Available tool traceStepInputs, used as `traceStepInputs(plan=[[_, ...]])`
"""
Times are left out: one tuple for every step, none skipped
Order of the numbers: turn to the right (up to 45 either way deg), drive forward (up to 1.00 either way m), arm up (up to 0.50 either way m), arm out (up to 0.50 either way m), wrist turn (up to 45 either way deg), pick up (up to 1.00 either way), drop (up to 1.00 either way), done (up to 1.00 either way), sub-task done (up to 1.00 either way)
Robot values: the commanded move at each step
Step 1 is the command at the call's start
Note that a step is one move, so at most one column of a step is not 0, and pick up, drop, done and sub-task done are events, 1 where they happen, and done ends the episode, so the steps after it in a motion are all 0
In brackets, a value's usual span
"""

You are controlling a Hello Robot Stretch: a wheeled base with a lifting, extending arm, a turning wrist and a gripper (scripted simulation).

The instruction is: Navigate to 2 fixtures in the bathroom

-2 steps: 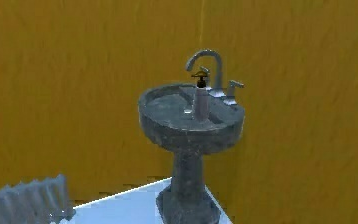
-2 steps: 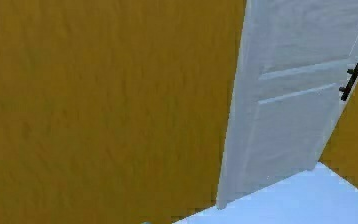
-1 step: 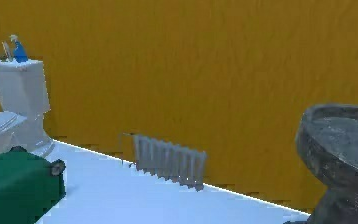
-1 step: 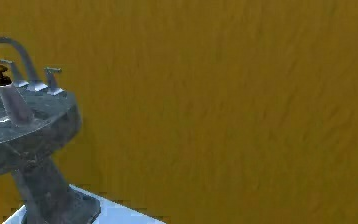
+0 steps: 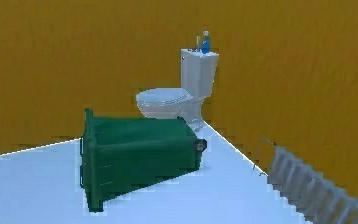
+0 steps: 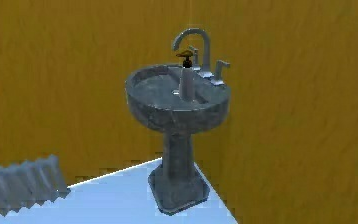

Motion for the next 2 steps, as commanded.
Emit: traceStepInputs(plan=[[-30.0,0.0,0.0,0.0,0.0,0.0,0.0,0.0,0.0],[-3.0,0.0,0.0,0.0,0.0,0.0,0.0,0.0,0.0]])
